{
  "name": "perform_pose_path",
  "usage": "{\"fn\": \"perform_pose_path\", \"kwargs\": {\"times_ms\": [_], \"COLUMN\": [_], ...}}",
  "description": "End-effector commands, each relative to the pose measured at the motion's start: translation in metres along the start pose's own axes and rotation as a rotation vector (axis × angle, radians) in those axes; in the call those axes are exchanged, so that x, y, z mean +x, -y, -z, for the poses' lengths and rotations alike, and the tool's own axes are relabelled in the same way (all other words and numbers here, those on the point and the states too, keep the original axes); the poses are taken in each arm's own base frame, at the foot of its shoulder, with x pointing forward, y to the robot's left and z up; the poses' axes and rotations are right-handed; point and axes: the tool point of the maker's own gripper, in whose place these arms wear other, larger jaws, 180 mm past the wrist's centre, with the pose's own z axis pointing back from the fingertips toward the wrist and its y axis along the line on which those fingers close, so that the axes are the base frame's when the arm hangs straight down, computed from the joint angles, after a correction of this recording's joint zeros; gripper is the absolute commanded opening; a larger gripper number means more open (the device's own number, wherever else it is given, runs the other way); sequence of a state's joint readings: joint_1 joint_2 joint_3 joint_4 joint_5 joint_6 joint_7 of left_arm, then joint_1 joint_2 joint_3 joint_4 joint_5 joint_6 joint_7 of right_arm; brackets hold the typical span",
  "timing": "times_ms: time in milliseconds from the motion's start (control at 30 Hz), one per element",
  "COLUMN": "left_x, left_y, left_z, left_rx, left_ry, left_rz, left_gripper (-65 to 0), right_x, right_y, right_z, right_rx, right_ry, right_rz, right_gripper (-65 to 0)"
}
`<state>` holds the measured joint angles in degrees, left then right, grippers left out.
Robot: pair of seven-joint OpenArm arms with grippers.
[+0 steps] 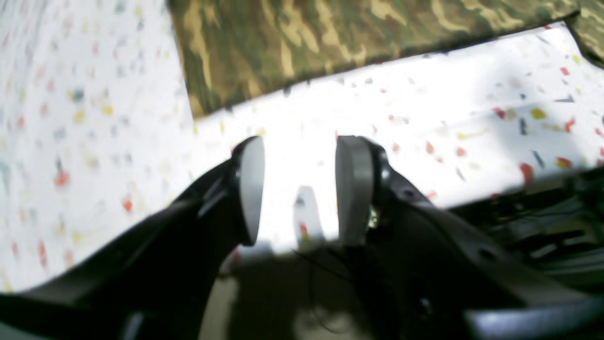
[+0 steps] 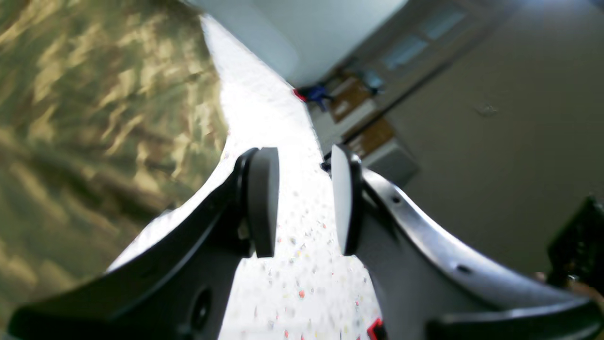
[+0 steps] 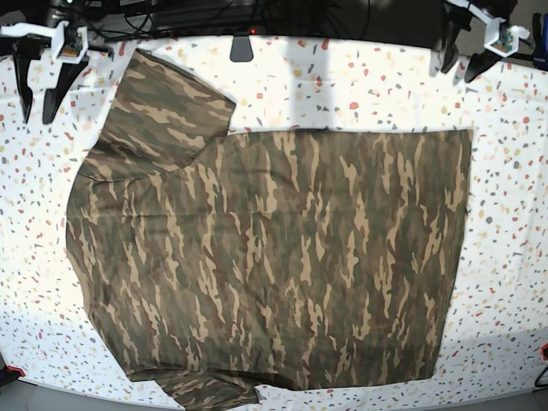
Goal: Fold the T-shirt properly
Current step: 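Move both grippers toward the shirt's shoulder and sleeve edge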
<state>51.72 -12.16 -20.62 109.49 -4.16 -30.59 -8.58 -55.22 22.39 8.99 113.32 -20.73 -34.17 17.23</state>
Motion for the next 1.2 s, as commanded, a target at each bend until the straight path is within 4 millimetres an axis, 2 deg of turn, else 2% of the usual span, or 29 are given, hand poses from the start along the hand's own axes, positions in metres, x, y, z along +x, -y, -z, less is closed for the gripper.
{"fn": "perform_pose_path", "kwargs": {"times_ms": [0,133,233,333,467,633,767,833,1000,1167], "left_x": [0.014,0.035,0.048,0.059,0.07,0.079,0.069,0.07,0.091,0.094], "left_y": [-0.003,-0.003,-0.004,-0.003,0.003,0.008,0.005,0.009,0.02,0.021], "left_z": [0.001,0.014,0.021,0.025,0.024,0.021,0.012,0.008,0.003,0.003], "left_rx": [0.005,-0.025,-0.048,-0.049,-0.08,-0.128,-0.123,-0.129,-0.139,-0.136], "left_ry": [0.057,0.141,0.18,0.198,0.191,0.158,0.039,0.029,0.112,0.124], "left_rz": [0.029,0.219,0.333,0.383,0.527,0.731,0.769,0.768,0.679,0.662], "left_gripper": [-40.5,-40.5,-40.5,-40.5,-40.5,-40.5,-40.5,-40.5,-40.5,-40.5], "right_x": [0.014,0.038,0.045,0.034,0.008,-0.006,-0.02,-0.029,-0.044,-0.048], "right_y": [0.009,0.001,-0.015,-0.044,-0.078,-0.095,-0.098,-0.095,-0.087,-0.088], "right_z": [0.004,0.006,0.006,0.005,-0.002,-0.021,-0.042,-0.05,-0.05,-0.051], "right_rx": [-0.04,-0.021,0.078,0.28,0.544,0.742,0.864,0.911,0.934,0.947], "right_ry": [0.067,0.196,0.268,0.263,0.196,0.222,0.269,0.256,0.215,0.194], "right_rz": [-0.021,-0.154,-0.245,-0.297,-0.355,-0.452,-0.59,-0.626,-0.697,-0.694], "right_gripper": [-45.3,-45.4,-45.5,-45.5,-45.5,-45.5,-45.5,-45.5,-45.5,-45.5]}}
